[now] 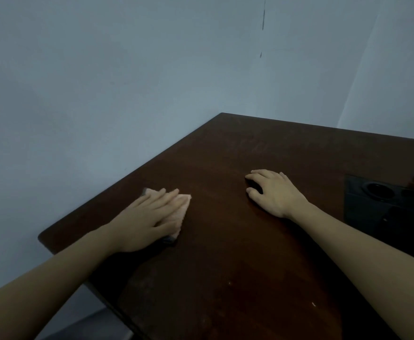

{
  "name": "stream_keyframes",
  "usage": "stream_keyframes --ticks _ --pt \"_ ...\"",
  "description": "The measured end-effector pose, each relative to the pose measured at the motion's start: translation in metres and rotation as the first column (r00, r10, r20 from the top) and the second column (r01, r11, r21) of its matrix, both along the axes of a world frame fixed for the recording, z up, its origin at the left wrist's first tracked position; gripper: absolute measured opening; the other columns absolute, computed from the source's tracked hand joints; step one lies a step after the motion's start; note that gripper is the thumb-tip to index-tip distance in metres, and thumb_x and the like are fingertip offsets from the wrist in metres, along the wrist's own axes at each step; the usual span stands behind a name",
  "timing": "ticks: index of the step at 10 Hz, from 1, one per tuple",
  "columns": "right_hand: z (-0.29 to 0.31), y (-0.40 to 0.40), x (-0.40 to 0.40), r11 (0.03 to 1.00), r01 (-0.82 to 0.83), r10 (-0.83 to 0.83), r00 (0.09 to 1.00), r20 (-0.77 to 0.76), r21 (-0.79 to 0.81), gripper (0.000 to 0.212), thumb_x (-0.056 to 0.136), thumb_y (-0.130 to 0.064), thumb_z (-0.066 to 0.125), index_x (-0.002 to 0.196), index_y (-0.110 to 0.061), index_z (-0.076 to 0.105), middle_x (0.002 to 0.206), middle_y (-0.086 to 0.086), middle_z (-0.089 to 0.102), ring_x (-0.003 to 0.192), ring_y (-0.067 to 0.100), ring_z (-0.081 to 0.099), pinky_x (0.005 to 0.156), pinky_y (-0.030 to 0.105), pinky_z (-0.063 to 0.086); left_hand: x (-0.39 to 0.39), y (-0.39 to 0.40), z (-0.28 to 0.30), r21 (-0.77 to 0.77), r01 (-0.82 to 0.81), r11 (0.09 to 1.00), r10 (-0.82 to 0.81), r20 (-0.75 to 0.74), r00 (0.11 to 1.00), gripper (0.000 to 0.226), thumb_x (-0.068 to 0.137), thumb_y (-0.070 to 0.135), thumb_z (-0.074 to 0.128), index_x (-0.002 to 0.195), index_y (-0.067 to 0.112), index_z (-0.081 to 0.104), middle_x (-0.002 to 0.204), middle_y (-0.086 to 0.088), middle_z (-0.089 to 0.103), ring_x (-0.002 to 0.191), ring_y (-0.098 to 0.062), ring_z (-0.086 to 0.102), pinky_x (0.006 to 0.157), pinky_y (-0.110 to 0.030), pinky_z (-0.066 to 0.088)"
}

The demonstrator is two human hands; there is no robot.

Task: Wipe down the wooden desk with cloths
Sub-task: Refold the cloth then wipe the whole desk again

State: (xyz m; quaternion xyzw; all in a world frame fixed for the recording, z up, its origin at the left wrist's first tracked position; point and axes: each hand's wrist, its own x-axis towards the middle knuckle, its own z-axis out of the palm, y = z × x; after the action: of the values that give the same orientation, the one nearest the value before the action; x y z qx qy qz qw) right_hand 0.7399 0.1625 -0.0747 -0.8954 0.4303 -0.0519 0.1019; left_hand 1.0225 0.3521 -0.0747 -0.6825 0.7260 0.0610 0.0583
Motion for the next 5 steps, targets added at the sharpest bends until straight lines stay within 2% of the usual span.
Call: stream_keyframes --ticks 2,3,4,5 --pt "0.001 0.0 0.0 1.0 0.004 -0.004 1.0 -0.002 -0.003 0.053 0.105 -0.049 0.036 0.155 -0.03 0.036 0.164 -0.005 0.028 0.152 0.019 0.022 0.124 0.049 0.011 0.059 -0.044 -0.007 -0.036 -0.3 0.953 0.302 0.092 0.949 0.069 0.096 0.071 -0.001 0.159 0.042 -0.011 0.17 0.005 -0.006 0.157 -0.024 0.0 0.125 -0.047 0.001" --pt "0.001 0.001 0.0 1.0 0.006 -0.006 1.0 -0.003 -0.005 0.053 0.105 -0.049 0.036 0.155 -0.03 0.036 0.164 -0.005 0.028 0.152 0.019 0.023 0.124 0.049 0.011 0.053 -0.065 -0.007 -0.041 -0.37 0.928 0.372 0.099 0.923 0.067 0.102 0.065 0.007 0.161 0.038 -0.008 0.171 0.0 -0.003 0.157 -0.028 0.002 0.125 -0.051 0.005" --pt "0.001 0.001 0.0 1.0 0.004 -0.004 1.0 0.003 -0.005 0.053 0.105 -0.049 0.037 0.155 -0.03 0.037 0.164 -0.005 0.029 0.151 0.019 0.024 0.124 0.049 0.011 0.031 -0.067 -0.004 -0.018 -0.339 0.941 0.339 0.07 0.938 0.067 0.102 0.065 0.008 0.161 0.038 -0.008 0.171 0.001 -0.003 0.157 -0.028 0.0 0.125 -0.052 0.004" --pt "0.0 0.001 0.0 1.0 0.002 -0.002 1.0 0.0 -0.011 0.053 0.105 -0.049 0.036 0.155 -0.03 0.037 0.164 -0.004 0.029 0.152 0.019 0.023 0.124 0.049 0.011 -0.003 -0.052 -0.002 -0.019 -0.201 0.979 0.202 0.051 0.978 0.067 0.101 0.066 0.007 0.16 0.039 -0.01 0.171 0.005 -0.005 0.157 -0.024 -0.003 0.125 -0.047 0.0"
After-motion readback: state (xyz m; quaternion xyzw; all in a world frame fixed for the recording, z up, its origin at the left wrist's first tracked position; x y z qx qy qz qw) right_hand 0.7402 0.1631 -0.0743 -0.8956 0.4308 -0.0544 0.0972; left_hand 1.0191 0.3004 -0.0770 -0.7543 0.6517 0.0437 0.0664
